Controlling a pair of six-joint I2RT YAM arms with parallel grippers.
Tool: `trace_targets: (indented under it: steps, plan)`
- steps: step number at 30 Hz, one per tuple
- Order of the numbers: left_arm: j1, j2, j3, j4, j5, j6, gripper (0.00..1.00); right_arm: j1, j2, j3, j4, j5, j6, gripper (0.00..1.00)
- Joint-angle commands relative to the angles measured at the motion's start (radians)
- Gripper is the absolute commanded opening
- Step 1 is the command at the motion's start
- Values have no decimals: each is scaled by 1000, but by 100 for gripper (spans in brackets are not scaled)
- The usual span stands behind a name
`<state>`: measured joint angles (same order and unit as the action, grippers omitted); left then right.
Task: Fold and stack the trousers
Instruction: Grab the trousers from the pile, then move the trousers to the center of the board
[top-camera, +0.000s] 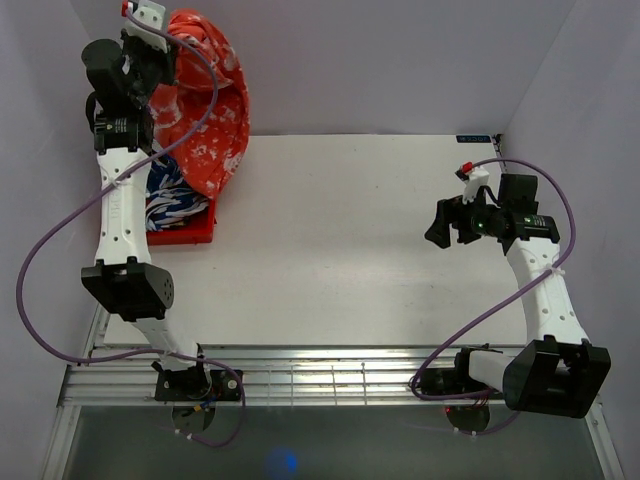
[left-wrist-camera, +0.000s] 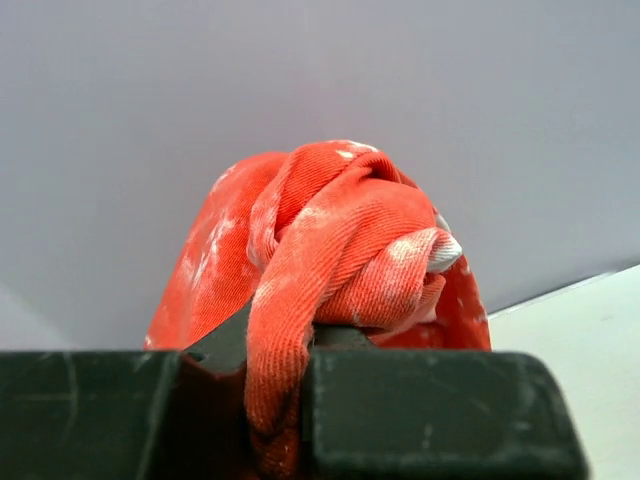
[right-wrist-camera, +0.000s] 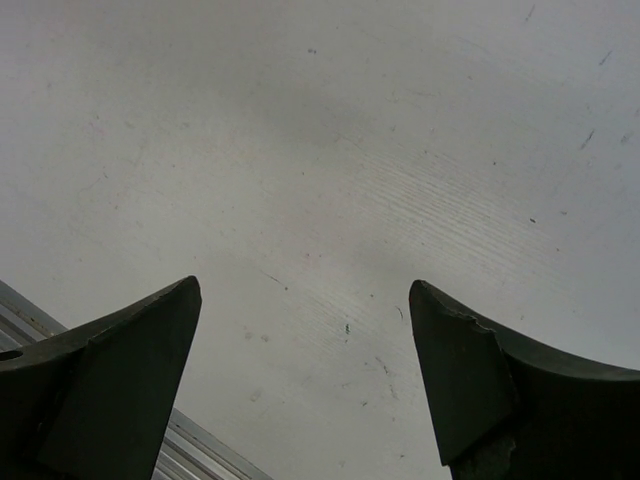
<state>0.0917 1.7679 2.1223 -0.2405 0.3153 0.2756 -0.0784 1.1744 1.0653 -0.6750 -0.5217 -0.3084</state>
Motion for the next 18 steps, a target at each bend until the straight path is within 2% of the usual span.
trace_targets:
  steps: [1,3,5,9,12,13,14,15,18]
  plan:
    - [-82,-125,54,274,208,-183,0,-1,-27,3,150,-110,69,90]
    - [-154,-120,97,326,211,-231,0,-1,-61,-39,219,-152,125,90]
    - [-178,-101,134,352,217,-265,0,-1,-82,-70,316,-179,156,90]
    - [-250,-93,140,374,312,-372,0,-1,-73,-50,359,-251,192,90]
    - [-305,-140,-20,368,453,-427,0,-1,-59,-36,357,-264,189,90]
    - [-343,-180,-150,368,505,-421,0,-1,-58,-34,345,-246,177,90]
    - [-363,-200,-218,353,521,-406,0,-1,-59,-27,330,-232,161,90]
    - [-389,-218,-346,337,496,-357,0,-3,-61,-22,313,-216,120,90]
    - [-469,-252,-555,310,446,-279,0,-6,-74,-13,230,-167,28,90]
